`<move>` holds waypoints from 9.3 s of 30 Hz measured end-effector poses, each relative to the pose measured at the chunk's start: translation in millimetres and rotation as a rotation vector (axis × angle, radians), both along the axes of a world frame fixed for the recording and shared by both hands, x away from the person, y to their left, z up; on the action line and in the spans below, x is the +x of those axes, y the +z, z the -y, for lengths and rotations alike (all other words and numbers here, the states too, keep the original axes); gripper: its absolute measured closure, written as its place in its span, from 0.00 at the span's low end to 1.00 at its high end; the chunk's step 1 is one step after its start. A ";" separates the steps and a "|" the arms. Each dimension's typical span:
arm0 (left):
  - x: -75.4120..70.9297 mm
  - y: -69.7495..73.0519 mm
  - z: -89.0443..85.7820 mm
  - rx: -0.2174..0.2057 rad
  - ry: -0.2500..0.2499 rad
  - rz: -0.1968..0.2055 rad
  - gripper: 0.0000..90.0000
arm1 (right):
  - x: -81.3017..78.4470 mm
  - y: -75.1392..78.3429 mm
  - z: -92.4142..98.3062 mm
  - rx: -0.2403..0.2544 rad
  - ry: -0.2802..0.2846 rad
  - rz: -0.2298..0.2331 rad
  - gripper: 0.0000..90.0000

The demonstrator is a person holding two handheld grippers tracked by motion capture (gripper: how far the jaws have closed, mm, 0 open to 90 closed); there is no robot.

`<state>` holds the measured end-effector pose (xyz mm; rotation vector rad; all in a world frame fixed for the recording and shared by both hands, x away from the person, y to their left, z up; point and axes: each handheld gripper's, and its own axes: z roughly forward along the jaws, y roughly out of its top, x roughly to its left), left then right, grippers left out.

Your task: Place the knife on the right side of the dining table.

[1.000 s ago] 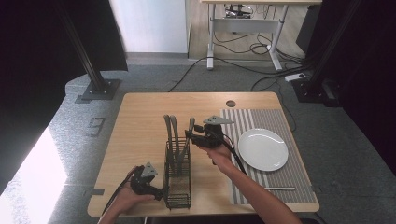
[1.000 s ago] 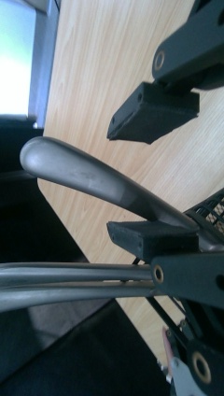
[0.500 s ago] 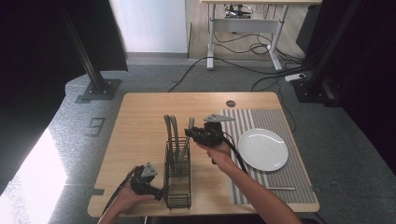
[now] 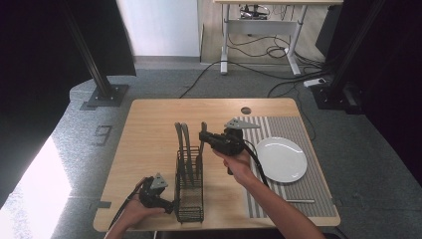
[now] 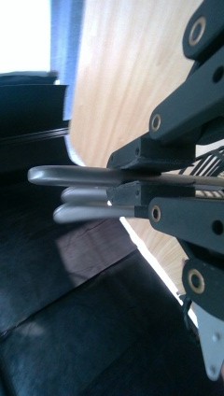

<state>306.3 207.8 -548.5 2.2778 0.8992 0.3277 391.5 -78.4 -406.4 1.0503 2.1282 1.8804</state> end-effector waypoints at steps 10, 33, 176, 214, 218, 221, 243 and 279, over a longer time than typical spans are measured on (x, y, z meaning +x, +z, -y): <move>0.0 0.0 0.2 0.001 0.001 0.002 0.00 | -30.0 53.0 34.6 0.112 0.004 0.116 0.92; -0.1 -0.1 0.3 -0.001 0.002 0.001 0.00 | -26.7 45.5 116.3 0.157 -0.142 0.104 0.92; 0.7 -0.1 -2.9 0.000 0.007 0.001 0.00 | 136.8 -59.0 214.3 0.045 -0.665 -0.112 0.87; 0.8 -0.1 -2.5 0.000 0.010 0.001 0.00 | 134.3 -96.4 256.4 0.075 -0.734 -0.275 0.78; 0.8 0.0 -2.5 0.000 0.010 0.001 0.00 | 134.6 -97.6 257.4 0.068 -0.742 -0.284 0.77; 0.8 -0.1 -2.5 0.000 0.010 0.001 0.00 | 135.1 -98.5 257.9 0.065 -0.748 -0.290 0.76; 0.8 -0.1 -2.3 0.001 0.012 0.001 0.00 | 142.7 -116.7 270.4 0.074 -0.769 -0.372 0.72; 0.8 -0.1 -1.8 0.001 0.016 0.001 0.00 | 149.4 -136.0 277.0 0.005 -0.822 -0.464 0.60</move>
